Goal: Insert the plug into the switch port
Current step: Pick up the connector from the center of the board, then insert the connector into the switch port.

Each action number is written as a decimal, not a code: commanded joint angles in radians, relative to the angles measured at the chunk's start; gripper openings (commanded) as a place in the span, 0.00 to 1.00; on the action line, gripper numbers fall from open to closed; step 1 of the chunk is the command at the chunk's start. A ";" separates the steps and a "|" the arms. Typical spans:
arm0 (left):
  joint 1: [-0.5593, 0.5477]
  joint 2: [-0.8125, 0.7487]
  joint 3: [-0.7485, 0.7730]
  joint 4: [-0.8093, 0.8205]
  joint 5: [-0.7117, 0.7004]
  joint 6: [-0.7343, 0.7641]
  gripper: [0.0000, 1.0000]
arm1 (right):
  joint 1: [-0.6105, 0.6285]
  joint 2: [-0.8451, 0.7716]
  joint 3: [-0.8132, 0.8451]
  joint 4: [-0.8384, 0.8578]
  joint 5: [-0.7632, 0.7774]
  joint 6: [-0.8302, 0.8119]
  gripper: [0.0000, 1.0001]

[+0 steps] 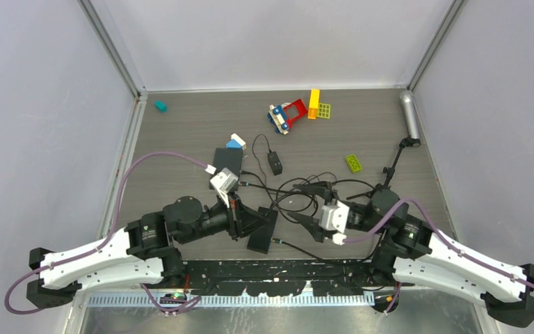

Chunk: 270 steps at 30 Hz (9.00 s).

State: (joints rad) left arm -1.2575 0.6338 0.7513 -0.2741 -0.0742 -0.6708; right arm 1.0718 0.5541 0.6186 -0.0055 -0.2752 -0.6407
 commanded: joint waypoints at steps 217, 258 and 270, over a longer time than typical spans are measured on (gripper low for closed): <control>-0.004 0.776 -0.330 1.338 -0.101 0.152 0.86 | -0.422 -0.055 0.097 -0.173 -0.458 0.116 0.01; 0.298 1.345 0.036 1.485 0.328 -0.059 0.84 | -0.032 0.068 -0.302 0.107 -0.012 0.598 0.01; 0.397 1.278 -0.046 1.429 0.383 -0.052 0.85 | -0.030 0.212 -0.378 0.169 0.114 0.689 0.00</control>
State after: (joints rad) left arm -0.9009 1.9869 0.7490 1.1461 0.2832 -0.7303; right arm 1.0332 0.7494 0.2371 0.1028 -0.2066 0.0116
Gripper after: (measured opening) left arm 0.843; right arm 0.050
